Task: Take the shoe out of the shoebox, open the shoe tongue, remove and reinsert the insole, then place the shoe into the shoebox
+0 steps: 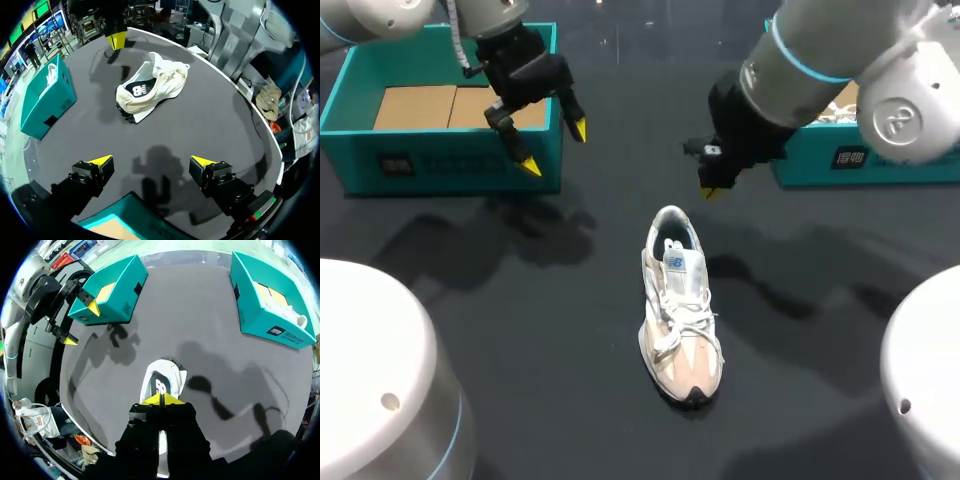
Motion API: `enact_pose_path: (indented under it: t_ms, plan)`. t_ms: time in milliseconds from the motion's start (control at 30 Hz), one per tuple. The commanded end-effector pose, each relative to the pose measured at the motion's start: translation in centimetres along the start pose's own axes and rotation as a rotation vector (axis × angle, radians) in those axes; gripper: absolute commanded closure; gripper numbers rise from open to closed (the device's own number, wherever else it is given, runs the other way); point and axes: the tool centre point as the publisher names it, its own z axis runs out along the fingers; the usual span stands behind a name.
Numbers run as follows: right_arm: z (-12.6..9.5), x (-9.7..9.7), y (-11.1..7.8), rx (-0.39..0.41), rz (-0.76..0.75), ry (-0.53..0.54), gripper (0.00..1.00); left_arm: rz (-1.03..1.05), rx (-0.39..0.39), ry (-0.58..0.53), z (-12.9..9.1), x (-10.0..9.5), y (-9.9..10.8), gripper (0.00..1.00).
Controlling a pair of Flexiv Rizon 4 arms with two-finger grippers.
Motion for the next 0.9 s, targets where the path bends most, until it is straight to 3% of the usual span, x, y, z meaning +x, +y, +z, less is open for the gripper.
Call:
enact_pose_path:
  t_ms: [33,267,533,900]
  plan:
    - [0.9,1.7,0.6,0.008,0.06,-0.266,1.0,-0.001,0.006,0.023,-0.6,-0.5,0.4,0.0]
    - [1.4,2.0,0.6,0.007,0.04,-0.275,1.0,0.025,-0.004,0.015,-0.9,0.2,0.8,0.0]
    - [4.4,3.2,-0.5,-0.038,-0.041,-0.443,1.0,0.062,0.012,0.027,-1.9,0.8,1.6,0.0]
    - [4.6,2.9,-0.7,-0.043,-0.036,-0.439,1.0,0.053,0.0,0.003,-1.7,0.9,1.5,0.0]
